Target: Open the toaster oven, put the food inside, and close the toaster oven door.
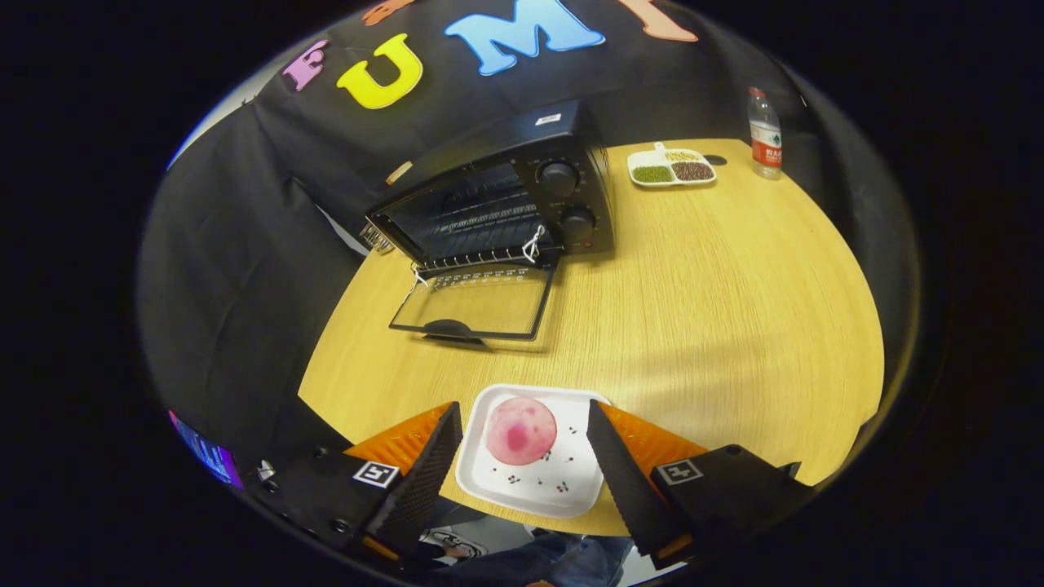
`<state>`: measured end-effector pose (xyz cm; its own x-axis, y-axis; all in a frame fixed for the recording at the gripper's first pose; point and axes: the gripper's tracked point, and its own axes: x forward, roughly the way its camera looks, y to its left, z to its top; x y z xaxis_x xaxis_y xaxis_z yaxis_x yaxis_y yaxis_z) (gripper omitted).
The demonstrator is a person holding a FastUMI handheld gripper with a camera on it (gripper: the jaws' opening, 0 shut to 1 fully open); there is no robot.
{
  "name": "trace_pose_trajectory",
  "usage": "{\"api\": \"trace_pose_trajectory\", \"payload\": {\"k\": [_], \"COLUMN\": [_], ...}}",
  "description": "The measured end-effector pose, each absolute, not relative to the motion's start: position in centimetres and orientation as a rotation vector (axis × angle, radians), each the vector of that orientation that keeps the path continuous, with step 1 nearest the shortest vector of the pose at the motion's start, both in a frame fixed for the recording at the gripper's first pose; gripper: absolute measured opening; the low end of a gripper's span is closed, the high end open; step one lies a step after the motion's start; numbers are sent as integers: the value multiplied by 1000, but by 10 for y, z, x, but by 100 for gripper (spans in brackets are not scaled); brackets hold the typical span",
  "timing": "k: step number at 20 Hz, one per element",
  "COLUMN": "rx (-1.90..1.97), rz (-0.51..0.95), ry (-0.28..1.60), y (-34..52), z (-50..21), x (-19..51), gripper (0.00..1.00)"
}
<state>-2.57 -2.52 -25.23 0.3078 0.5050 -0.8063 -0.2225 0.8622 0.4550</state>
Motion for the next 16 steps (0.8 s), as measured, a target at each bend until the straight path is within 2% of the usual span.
{"api": "trace_pose_trajectory", "payload": {"k": [14, 16], "rx": [232, 235], "rz": [520, 529], "ry": [1510, 1530], "y": [-51, -50], "z": [-321, -325], "x": [-58, -62], "gripper": [98, 86]}}
